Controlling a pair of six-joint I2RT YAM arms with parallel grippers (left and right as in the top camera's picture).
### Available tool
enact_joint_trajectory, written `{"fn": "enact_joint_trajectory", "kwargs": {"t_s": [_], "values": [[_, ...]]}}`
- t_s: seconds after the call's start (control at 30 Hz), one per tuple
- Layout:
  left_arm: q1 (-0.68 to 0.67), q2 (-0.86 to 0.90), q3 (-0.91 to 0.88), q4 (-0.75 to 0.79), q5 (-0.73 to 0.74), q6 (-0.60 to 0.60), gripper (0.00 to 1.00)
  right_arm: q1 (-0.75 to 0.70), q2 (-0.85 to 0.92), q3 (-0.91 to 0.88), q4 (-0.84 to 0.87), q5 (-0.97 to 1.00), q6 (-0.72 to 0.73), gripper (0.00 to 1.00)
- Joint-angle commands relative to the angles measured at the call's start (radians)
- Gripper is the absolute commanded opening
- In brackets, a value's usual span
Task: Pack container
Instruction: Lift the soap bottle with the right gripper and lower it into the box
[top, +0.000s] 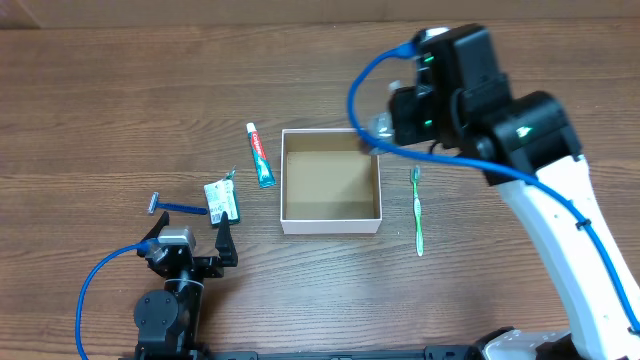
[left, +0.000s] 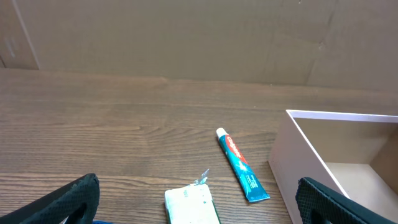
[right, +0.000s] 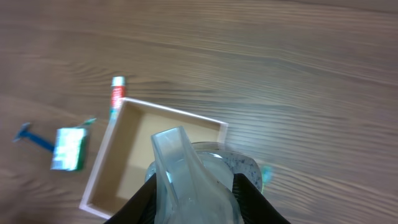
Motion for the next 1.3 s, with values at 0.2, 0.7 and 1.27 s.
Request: {"fn": "enact_joint_trajectory", "kwargs": {"t_s": [0.2, 0.7, 1.27], "values": [[0.010, -0.006, -0.008, 0.004, -0.006, 0.023, 1.00, 0.071, 0.085, 0.045, 0.072, 0.028, 0.128, 0.27], [0.010, -0.006, -0.008, 0.004, -0.006, 0.023, 1.00, 0.077, 0.313, 0.044, 0.093, 0.123, 0.151, 0.27], [0.010, -0.006, -0.008, 0.004, -0.006, 0.023, 1.00, 0.077, 0.322, -0.057, 0.212, 0.138, 0.150, 0.28]]}}
